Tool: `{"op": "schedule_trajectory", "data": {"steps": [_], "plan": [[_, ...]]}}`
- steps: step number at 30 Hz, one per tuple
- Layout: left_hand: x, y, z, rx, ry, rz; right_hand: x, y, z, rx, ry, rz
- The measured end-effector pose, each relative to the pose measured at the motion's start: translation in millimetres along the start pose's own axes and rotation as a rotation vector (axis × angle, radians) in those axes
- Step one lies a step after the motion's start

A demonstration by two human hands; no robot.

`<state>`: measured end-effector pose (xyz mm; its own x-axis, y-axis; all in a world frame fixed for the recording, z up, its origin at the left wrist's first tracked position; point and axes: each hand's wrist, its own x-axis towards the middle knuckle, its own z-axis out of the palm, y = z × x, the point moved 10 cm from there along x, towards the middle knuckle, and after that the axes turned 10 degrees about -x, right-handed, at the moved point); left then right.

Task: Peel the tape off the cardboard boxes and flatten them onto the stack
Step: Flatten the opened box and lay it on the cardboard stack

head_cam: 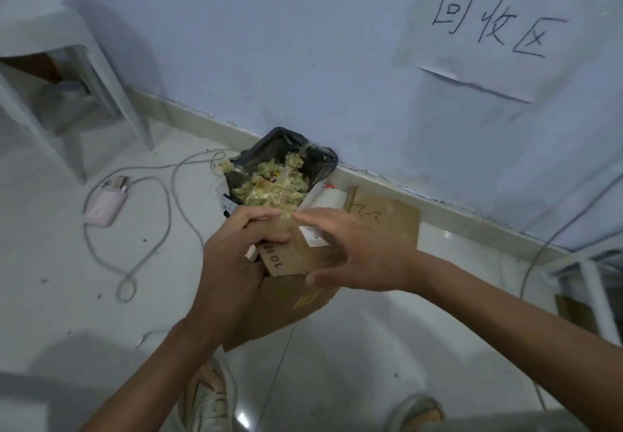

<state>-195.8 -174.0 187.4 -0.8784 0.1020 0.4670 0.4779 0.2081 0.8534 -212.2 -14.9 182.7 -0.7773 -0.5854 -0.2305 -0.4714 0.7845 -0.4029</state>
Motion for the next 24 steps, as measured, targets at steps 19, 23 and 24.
{"op": "schedule_trajectory", "data": {"steps": [19,23,24], "plan": [[-25.0,-41.1,70.3,-0.557,-0.336,-0.886,-145.9,100.3,21.3,1.303,0.348,0.437],[-31.6,-27.5,92.8,-0.475,-0.395,-0.869,-153.0,100.1,30.5,1.446,0.401,0.495],[-31.7,-26.6,92.1,-0.443,-0.374,-0.872,-151.3,99.9,31.4,1.448,0.405,0.498]]}}
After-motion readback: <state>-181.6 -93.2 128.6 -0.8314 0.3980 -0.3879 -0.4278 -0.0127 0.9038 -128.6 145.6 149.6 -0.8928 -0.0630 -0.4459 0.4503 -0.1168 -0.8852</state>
